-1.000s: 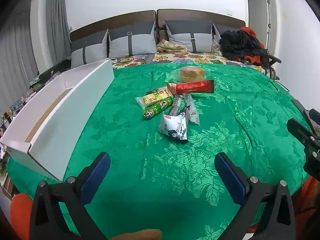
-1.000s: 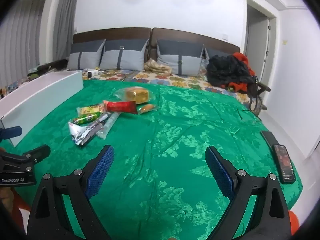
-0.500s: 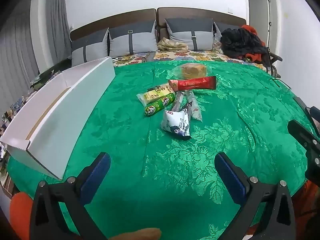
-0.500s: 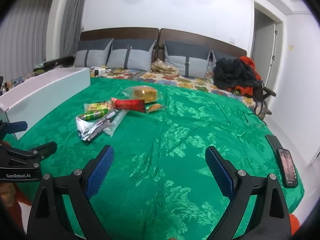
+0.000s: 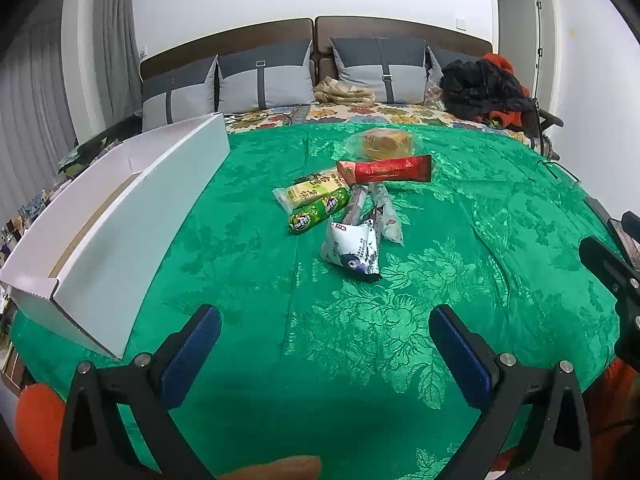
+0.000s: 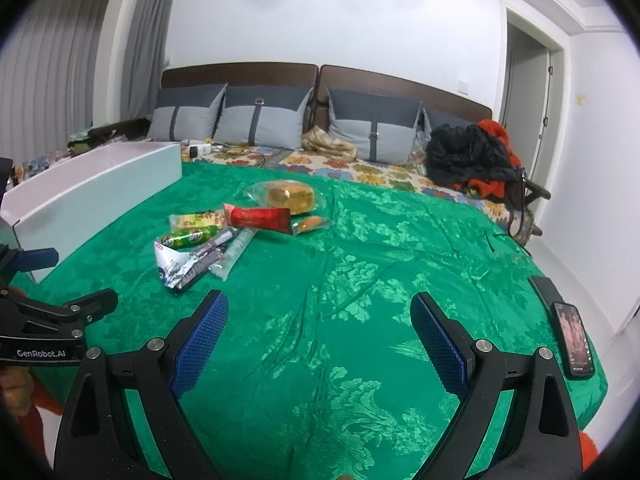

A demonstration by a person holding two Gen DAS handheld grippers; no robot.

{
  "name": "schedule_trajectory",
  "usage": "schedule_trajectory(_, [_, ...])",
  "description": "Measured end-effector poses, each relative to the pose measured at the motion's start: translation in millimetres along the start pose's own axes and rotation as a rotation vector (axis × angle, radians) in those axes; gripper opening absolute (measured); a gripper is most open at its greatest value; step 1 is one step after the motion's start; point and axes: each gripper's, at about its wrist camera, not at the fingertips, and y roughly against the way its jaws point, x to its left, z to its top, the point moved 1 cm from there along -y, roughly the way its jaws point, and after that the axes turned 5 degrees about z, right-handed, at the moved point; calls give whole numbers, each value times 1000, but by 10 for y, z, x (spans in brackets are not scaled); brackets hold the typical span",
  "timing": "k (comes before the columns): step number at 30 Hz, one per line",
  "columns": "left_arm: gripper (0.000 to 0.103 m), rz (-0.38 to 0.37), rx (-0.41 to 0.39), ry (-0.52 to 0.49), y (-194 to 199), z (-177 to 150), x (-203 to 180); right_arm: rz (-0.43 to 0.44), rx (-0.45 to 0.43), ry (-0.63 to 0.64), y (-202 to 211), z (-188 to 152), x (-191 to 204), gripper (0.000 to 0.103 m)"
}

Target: Organize snacks

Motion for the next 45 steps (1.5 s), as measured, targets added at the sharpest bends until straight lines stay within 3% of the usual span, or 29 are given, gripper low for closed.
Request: schedule_trajectory(45, [103, -1, 22, -22, -32, -44, -29, 16, 18, 25, -66, -50, 49, 95])
